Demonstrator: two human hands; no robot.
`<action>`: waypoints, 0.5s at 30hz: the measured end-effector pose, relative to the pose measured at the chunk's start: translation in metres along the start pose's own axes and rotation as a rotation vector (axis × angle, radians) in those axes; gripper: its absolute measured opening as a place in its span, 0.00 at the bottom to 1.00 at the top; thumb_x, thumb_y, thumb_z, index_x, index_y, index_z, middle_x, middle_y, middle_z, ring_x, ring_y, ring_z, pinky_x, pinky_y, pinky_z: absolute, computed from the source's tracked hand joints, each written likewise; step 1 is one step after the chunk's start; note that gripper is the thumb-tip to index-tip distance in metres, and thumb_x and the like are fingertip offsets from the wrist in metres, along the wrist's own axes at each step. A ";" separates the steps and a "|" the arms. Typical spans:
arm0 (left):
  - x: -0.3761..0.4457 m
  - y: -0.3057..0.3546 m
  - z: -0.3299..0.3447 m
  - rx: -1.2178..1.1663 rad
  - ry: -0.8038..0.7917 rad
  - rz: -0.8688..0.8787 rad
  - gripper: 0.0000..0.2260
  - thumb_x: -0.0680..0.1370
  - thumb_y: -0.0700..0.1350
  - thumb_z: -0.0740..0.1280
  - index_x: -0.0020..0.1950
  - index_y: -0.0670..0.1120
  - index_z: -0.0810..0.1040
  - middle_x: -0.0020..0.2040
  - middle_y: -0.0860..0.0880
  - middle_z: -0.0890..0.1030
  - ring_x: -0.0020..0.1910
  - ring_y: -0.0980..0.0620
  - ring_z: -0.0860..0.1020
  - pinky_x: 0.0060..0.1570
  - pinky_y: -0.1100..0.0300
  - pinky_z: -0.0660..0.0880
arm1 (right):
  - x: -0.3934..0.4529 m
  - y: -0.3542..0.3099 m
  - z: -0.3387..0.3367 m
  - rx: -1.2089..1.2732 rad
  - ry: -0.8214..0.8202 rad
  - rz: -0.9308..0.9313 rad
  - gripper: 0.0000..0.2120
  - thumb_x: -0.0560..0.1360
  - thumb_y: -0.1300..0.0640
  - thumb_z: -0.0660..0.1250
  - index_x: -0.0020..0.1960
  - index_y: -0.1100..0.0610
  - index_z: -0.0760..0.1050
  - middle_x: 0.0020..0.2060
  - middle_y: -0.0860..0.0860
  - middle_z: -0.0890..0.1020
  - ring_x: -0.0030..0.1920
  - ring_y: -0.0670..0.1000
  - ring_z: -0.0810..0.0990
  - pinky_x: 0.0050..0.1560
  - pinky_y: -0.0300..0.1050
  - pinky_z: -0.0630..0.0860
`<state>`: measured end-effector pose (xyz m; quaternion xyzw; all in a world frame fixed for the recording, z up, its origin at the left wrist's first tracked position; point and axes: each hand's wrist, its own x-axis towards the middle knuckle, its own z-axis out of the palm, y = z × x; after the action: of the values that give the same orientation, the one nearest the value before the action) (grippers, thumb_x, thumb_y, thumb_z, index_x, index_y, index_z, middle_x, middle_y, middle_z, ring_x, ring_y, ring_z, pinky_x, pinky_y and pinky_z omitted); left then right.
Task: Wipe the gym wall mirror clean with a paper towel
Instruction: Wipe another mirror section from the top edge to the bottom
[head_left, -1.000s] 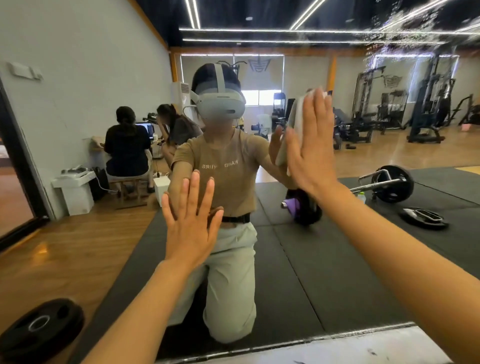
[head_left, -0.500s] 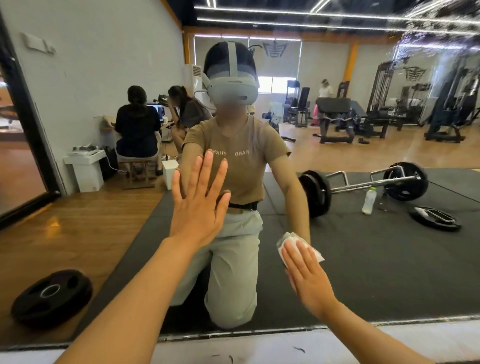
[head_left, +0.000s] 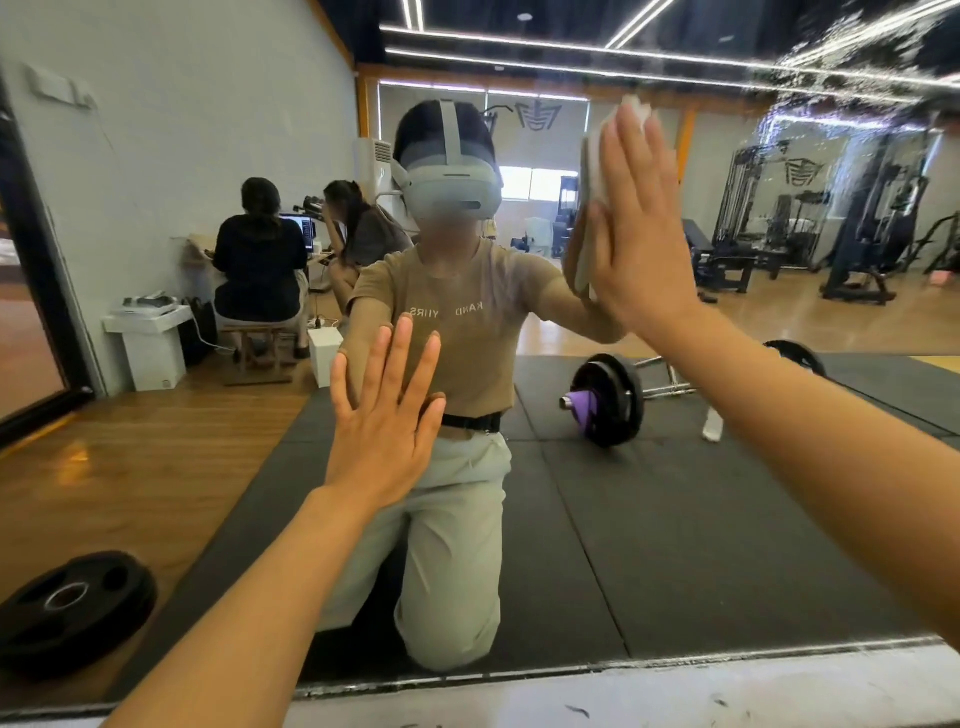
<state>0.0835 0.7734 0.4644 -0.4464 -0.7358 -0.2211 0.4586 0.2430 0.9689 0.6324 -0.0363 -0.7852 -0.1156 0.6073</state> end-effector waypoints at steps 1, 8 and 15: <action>0.000 -0.001 0.000 0.004 -0.001 -0.002 0.29 0.84 0.54 0.48 0.82 0.53 0.39 0.82 0.49 0.37 0.81 0.50 0.39 0.75 0.44 0.32 | 0.012 -0.003 0.002 0.027 0.039 0.042 0.24 0.84 0.63 0.54 0.78 0.69 0.56 0.77 0.66 0.58 0.78 0.66 0.51 0.80 0.54 0.44; 0.001 -0.002 0.000 0.018 0.035 0.020 0.29 0.84 0.55 0.49 0.82 0.51 0.42 0.82 0.49 0.38 0.81 0.50 0.39 0.76 0.44 0.32 | -0.122 -0.032 0.044 0.024 -0.096 -0.183 0.27 0.80 0.61 0.58 0.78 0.61 0.59 0.77 0.60 0.63 0.79 0.62 0.53 0.79 0.57 0.49; 0.002 0.001 0.001 0.018 0.055 0.031 0.29 0.83 0.54 0.52 0.82 0.51 0.44 0.82 0.49 0.38 0.81 0.50 0.40 0.75 0.45 0.31 | -0.276 -0.038 0.051 -0.422 -0.580 -0.776 0.47 0.69 0.58 0.63 0.81 0.62 0.41 0.81 0.57 0.44 0.80 0.59 0.46 0.79 0.54 0.42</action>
<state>0.0833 0.7748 0.4656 -0.4475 -0.7179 -0.2193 0.4860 0.2592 0.9661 0.3495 0.1048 -0.8364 -0.4727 0.2569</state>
